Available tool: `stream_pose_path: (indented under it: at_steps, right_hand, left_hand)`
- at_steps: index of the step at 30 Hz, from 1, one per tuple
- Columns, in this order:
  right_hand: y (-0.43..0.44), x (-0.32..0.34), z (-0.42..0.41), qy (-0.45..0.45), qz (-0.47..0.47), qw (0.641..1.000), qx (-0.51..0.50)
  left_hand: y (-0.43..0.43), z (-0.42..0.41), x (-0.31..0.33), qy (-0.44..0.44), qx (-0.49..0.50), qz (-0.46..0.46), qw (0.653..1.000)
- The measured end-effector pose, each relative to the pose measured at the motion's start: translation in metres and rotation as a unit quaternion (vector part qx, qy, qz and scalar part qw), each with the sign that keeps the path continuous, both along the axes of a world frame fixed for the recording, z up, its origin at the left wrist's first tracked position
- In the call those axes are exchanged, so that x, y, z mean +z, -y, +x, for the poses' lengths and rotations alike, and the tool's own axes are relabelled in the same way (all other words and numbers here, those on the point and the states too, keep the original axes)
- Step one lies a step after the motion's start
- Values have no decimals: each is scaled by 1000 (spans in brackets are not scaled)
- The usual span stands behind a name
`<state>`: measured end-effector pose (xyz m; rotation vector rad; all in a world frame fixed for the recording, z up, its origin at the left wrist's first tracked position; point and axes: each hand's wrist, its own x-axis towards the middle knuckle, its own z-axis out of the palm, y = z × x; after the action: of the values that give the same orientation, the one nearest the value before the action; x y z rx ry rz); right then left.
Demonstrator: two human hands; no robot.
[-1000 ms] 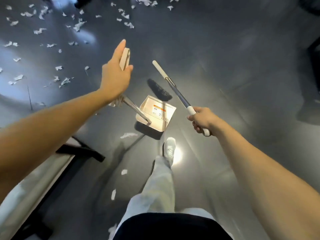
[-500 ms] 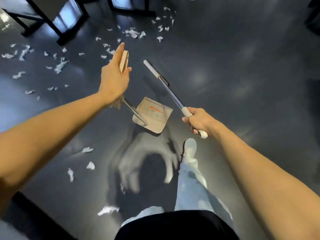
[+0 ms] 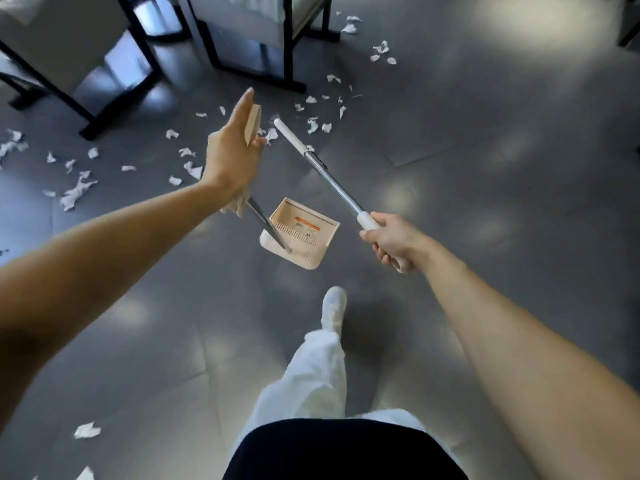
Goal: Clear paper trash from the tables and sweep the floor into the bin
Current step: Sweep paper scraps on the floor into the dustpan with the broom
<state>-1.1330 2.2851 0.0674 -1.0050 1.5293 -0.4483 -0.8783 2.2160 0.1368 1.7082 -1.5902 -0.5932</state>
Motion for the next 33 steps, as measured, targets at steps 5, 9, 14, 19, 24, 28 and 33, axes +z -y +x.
stream_pose_path:
  at_steps: [5,9,14,19,24,28,33]
  right_hand:
    - [184,-9,-62,4,6,1000,-26]
    - [323,4,-126,-2,13,999,-45]
    - [489,1,-212,-31,1,998,-47]
    - [683,-3,-299,-33,4,998,-50]
    - [872,18,-368,-45,8,998,-52]
    - [1030,32,-390,-10,20,997,-73]
    - [1227,22,-418,6,18,998,-61]
  left_hand:
    - [195,-59,-10,5,1,3,1000]
    - [340,-115,0,-3,2,21,1000]
    - [525,-193,4,3,-36,25,999]
    - [724,-276,-15,4,-34,30,999]
    - [910,-341,-1,-26,-27,53,998]
    - [1037,-363,10,-49,-7,44,998]
    - [1224,-394,8,-36,38,25,998]
